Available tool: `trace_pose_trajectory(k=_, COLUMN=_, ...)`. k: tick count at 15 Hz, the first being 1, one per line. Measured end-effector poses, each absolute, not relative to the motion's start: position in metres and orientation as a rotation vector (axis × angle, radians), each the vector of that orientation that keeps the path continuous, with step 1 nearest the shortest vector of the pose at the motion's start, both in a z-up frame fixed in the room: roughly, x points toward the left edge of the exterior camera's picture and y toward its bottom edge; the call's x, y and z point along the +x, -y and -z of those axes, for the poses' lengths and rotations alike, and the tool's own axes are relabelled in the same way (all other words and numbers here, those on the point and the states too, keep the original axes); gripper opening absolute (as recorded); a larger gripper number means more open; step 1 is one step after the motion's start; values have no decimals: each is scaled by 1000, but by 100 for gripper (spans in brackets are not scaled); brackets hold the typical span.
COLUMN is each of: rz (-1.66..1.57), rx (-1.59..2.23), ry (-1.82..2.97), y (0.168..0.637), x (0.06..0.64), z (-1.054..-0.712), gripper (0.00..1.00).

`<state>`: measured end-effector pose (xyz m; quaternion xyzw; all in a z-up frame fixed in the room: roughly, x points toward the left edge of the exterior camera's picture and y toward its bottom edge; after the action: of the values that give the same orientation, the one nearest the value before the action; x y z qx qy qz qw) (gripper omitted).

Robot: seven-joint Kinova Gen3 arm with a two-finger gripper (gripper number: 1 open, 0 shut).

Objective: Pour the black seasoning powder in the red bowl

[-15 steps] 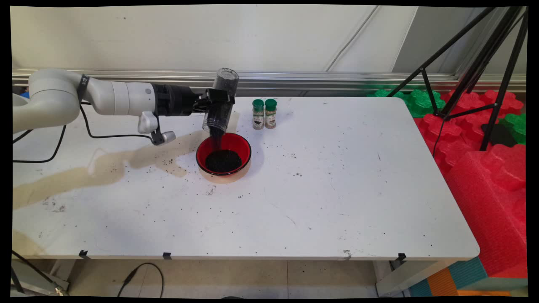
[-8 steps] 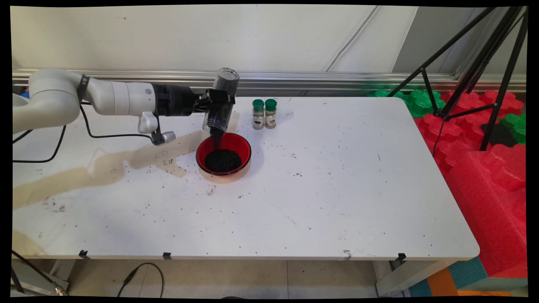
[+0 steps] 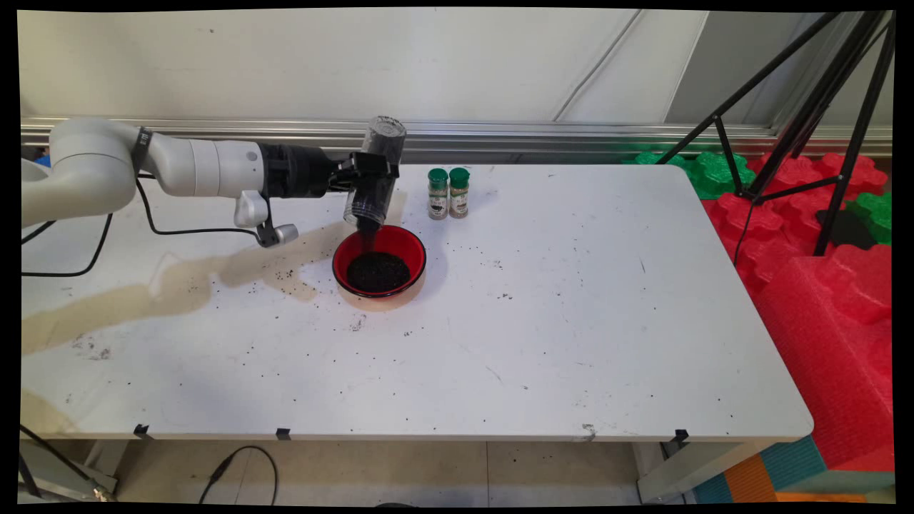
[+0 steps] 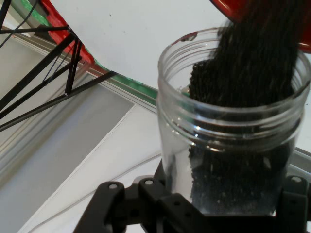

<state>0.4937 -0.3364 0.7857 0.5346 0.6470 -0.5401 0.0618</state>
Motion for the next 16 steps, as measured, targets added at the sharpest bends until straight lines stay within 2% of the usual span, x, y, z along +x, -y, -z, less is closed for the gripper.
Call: trace_pose_trajectory(k=16, rz=1646, rx=1583, ry=-2054, y=335, x=493, z=-782, gripper=0)
